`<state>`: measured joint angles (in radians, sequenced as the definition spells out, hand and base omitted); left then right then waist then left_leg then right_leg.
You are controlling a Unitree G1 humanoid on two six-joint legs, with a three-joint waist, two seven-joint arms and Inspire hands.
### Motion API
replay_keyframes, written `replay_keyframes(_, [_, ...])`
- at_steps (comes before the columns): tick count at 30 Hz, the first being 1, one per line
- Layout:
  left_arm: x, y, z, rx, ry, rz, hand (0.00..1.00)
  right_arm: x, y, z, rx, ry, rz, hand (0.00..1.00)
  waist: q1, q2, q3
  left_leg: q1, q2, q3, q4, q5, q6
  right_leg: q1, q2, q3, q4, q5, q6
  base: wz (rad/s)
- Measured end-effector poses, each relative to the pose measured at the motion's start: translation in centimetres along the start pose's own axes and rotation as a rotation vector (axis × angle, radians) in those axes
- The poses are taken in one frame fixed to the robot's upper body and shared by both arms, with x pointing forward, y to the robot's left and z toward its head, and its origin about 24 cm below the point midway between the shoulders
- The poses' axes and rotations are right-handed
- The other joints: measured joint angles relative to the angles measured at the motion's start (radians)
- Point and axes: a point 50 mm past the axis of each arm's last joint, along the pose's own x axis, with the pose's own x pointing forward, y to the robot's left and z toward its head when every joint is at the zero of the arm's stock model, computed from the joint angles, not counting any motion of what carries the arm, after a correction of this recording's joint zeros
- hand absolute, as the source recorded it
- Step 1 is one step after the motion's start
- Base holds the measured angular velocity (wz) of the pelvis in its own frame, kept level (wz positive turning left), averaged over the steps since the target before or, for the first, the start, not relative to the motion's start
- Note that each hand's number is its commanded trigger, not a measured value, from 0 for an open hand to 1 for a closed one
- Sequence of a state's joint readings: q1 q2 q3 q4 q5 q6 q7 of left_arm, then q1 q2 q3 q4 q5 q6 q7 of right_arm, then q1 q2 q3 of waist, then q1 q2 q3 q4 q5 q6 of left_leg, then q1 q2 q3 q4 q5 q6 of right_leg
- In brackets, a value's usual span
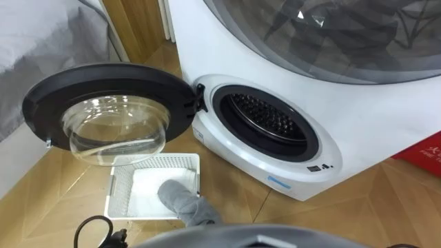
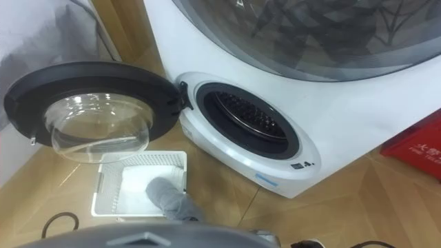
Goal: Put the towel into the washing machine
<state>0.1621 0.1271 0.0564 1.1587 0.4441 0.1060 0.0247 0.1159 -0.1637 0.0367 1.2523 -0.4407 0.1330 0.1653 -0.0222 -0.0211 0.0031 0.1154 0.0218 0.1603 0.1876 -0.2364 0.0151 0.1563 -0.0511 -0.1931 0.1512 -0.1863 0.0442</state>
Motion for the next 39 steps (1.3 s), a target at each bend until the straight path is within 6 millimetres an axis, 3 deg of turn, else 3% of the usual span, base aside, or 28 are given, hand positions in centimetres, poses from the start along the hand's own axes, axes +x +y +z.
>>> replay_keyframes(12, [0.0,0.2,0.1,0.01,0.001,-0.009,0.0,0.0,-0.2,0.6,-0.002,-0.02,-0.007,0.0,0.002,-0.008,0.0008,-0.002,-0.002,0.0,-0.002,0.0,0.0,-0.004,-0.001,0.006,-0.001,-0.007,-0.005,0.0])
replay_keyframes(15, [0.1,0.3,0.5,0.012,-0.007,-0.006,0.0,-0.1,-0.5,1.2,-0.005,-0.035,-0.015,0.0,0.006,-0.007,0.0,-0.014,-0.002,0.001,0.001,0.0,0.0,-0.022,0.0,0.025,0.0,-0.009,-0.006,-0.07])
replay_keyframes(17, [0.1,0.5,0.8,0.019,-0.019,0.001,0.0,-0.1,-0.7,1.4,-0.004,-0.042,-0.025,0.0,0.003,0.0,-0.0028,-0.031,-0.002,0.0,0.007,0.0,0.0,-0.036,0.0,0.025,0.002,-0.008,-0.007,-0.02])
replay_keyframes(23, [0.1,1.1,2.1,0.027,-0.07,0.046,0.0,-0.2,-1.2,2.2,-0.005,-0.068,-0.07,0.0,0.001,0.008,-0.0005,-0.071,-0.002,-0.001,0.016,0.0,0.0,-0.062,0.0,0.025,0.006,-0.008,-0.008,0.0])
replay_keyframes(26, [0.1,1.5,3.2,0.027,-0.111,0.073,0.0,-0.2,-1.5,2.6,-0.005,-0.086,-0.087,0.0,-0.001,0.013,-0.001,-0.094,-0.001,-0.001,0.018,0.001,0.0,-0.087,0.0,0.023,0.01,-0.007,-0.009,0.0])
replay_keyframes(32, [-0.1,2.5,7.4,0.091,-0.257,0.156,0.0,-0.4,-2.4,4.0,0.011,-0.136,-0.127,0.0,-0.001,0.013,0.0037,-0.166,-0.004,-0.001,0.019,0.017,0.005,-0.176,-0.009,0.013,0.042,-0.007,-0.009,0.01])
replay_keyframes(35, [-0.5,2.7,10.0,0.136,-0.348,0.165,0.0,-0.5,-3.0,4.9,0.049,-0.167,-0.137,0.0,0.001,0.006,0.0091,-0.207,-0.003,-0.002,0.02,0.025,0.008,-0.229,-0.013,0.01,0.064,-0.006,-0.01,-0.02])
replay_keyframes(38, [-0.9,2.7,12.1,0.172,-0.427,0.17,0.0,-0.9,-4.1,6.2,0.049,-0.213,-0.167,0.0,-0.003,0.015,0.0169,-0.264,-0.001,-0.017,0.06,0.025,0.008,-0.299,-0.018,-0.001,0.128,-0.006,-0.01,0.0])
replay_keyframes(39, [-1.1,2.9,13.1,0.194,-0.452,0.178,0.0,-1.1,-4.6,7.0,0.047,-0.238,-0.18,0.0,-0.009,0.019,0.0237,-0.296,0.001,-0.019,0.088,0.025,0.008,-0.325,-0.02,-0.001,0.149,-0.006,-0.01,0.07])
